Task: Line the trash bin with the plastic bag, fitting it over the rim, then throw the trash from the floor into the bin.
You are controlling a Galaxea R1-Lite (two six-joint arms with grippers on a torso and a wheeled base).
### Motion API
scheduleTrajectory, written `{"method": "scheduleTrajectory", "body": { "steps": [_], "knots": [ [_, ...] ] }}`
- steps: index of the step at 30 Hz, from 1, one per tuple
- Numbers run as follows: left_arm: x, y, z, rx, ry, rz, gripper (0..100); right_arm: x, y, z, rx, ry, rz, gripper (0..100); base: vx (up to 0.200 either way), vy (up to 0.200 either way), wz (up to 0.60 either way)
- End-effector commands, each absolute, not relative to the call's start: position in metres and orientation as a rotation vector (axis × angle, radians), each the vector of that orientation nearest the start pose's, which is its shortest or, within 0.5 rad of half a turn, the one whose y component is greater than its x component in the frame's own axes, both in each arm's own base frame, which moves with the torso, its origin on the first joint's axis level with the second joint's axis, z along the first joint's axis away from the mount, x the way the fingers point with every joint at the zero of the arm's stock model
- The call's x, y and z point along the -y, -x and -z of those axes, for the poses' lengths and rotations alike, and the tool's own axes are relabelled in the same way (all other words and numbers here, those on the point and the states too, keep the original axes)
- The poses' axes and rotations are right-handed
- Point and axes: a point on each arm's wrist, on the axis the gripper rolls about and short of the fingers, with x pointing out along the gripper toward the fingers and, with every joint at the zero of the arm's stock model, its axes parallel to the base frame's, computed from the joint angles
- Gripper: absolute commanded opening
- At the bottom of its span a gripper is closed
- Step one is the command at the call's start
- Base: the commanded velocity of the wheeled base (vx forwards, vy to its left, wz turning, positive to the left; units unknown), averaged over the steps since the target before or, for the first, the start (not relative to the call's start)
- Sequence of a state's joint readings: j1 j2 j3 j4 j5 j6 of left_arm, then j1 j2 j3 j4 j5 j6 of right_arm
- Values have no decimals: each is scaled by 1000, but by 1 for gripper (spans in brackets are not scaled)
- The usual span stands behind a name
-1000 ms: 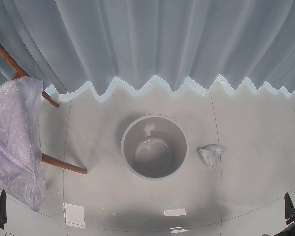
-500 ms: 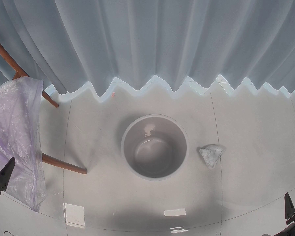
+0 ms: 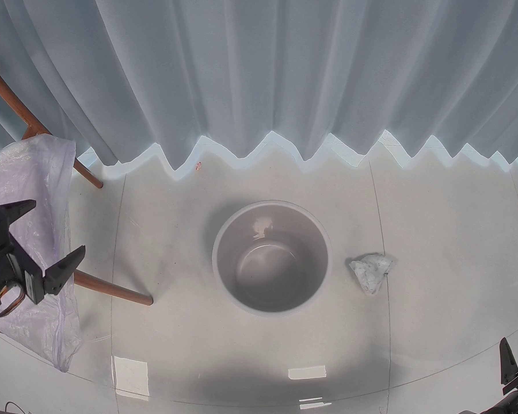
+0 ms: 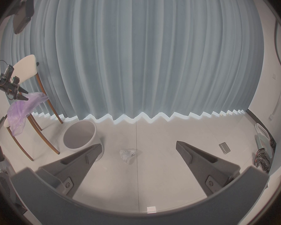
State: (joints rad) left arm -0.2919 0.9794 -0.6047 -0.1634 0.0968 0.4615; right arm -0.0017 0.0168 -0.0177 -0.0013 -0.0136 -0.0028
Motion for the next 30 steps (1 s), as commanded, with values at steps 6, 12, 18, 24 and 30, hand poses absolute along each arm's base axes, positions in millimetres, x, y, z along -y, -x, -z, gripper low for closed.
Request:
{"method": "scheduleTrajectory", "body": {
  "steps": [6,12,18,24,30],
  "knots": [
    [43,-165,-232,-302,-582,22,100,0,23,-76,2,3,15,100,0,0,0],
    [47,-185,-233,-305,-615,-122,100,0,23,-76,2,3,15,100,0,0,0],
    [52,-207,-231,-312,-640,-123,100,0,23,-76,2,3,15,100,0,0,0],
    [55,-220,-224,-353,-663,-130,100,0,23,-76,2,3,15,100,0,0,0],
    [55,-226,-224,-348,-658,-143,100,0,23,-76,2,3,15,100,0,0,0]
  ]
}}
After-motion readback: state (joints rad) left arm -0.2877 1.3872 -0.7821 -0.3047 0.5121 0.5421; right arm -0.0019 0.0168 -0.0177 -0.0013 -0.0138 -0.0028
